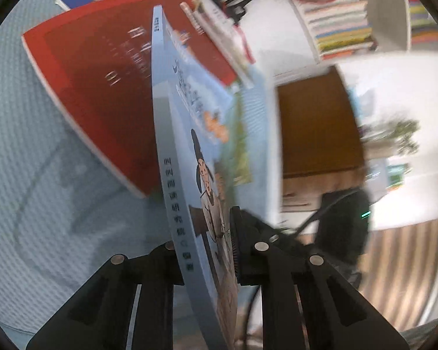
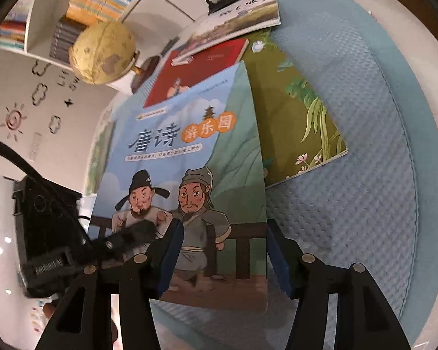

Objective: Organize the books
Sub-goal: 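Lift the blue book with both grippers, turning it upright, then carry the blue book with both grippers toward the stack by the globe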

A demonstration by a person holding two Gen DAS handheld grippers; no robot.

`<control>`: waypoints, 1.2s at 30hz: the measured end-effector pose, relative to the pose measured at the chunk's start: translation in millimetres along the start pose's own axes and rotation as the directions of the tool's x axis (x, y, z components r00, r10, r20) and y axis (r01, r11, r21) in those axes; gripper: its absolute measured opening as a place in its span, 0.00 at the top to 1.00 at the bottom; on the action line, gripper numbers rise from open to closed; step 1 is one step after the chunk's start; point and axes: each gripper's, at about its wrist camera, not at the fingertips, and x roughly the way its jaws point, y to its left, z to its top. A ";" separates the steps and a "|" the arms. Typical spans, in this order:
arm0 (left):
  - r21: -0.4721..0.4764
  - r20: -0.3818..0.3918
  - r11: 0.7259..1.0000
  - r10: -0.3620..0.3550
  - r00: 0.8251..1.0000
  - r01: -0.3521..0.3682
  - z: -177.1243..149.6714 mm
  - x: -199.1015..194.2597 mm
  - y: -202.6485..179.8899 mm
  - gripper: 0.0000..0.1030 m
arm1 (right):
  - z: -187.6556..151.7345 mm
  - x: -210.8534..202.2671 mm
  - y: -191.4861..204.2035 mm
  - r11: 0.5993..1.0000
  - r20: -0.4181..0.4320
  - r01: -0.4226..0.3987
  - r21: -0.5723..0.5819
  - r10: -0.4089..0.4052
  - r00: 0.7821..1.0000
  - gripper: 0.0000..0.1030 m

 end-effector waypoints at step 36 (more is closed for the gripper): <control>0.313 0.081 0.892 0.318 0.945 -0.327 -13.5 -26.2 -50.6 0.81 | -50.8 -6.3 120.4 0.791 0.272 0.384 -0.477 -0.283 0.920 0.70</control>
